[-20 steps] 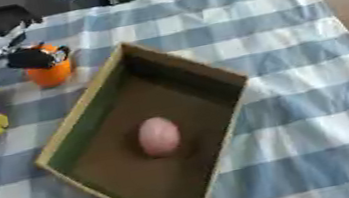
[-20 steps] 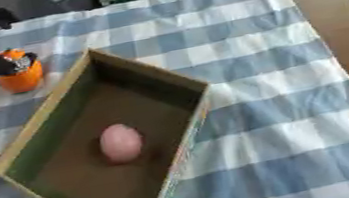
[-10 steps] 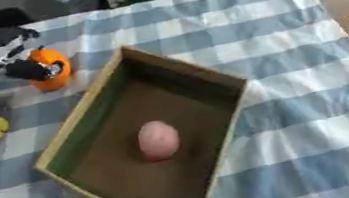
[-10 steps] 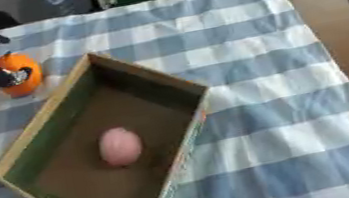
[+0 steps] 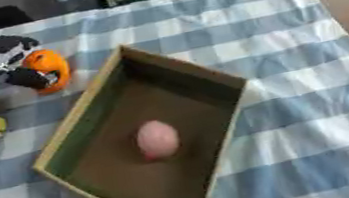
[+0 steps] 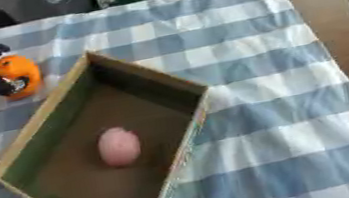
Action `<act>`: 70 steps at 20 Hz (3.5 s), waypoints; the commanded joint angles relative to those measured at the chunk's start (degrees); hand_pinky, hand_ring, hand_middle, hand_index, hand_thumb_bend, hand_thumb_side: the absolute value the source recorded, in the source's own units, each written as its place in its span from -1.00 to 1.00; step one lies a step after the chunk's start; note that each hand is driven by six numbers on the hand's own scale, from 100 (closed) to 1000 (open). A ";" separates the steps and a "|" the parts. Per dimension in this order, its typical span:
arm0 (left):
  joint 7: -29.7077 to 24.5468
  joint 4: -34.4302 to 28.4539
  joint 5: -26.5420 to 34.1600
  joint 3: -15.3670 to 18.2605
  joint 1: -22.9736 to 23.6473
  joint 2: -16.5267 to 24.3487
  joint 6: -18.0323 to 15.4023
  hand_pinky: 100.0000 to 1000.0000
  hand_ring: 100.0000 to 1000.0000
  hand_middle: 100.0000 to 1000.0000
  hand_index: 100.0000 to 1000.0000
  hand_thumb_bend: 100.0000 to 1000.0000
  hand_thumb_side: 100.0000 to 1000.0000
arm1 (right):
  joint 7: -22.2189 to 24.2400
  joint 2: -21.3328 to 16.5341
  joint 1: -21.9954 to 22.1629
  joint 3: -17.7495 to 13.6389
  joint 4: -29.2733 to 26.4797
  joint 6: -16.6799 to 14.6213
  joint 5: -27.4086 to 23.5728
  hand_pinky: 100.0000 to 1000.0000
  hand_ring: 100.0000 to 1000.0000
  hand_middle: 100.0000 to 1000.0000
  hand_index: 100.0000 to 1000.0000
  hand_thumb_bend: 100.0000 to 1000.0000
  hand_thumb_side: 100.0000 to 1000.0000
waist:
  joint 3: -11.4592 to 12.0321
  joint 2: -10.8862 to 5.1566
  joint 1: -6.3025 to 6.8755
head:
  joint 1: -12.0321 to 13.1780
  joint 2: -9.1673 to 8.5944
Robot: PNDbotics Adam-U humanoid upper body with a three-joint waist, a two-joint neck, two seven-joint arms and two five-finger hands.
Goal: Pick up objects on the table and place them in the box.
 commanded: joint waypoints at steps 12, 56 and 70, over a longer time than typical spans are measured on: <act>0.86 -3.02 3.35 0.15 -0.52 0.51 0.15 0.10 0.55 0.35 0.52 -1.00 -0.73 | -0.43 -1.02 -0.21 -0.81 -0.32 0.41 0.16 0.58 0.21 -0.09 0.49 -1.00 0.16 | 0.25 -1.63 -0.25 | -0.07 -0.23; -0.09 -52.27 22.63 -14.09 5.14 9.31 -5.86 -0.38 0.04 -0.12 0.22 -1.00 -0.59 | -1.65 -0.13 0.49 -0.42 -1.61 2.15 -0.14 0.58 0.20 -0.09 0.49 -1.00 0.17 | 1.02 -3.61 0.31 | -0.82 0.57; -2.15 -53.46 26.32 -21.24 9.05 12.45 -4.17 -0.42 0.01 -0.15 0.17 -1.00 -0.62 | -1.58 -0.19 0.39 -0.49 -1.67 2.08 -0.09 0.58 0.20 -0.10 0.49 -1.00 0.18 | 0.80 -3.22 0.21 | -0.53 0.51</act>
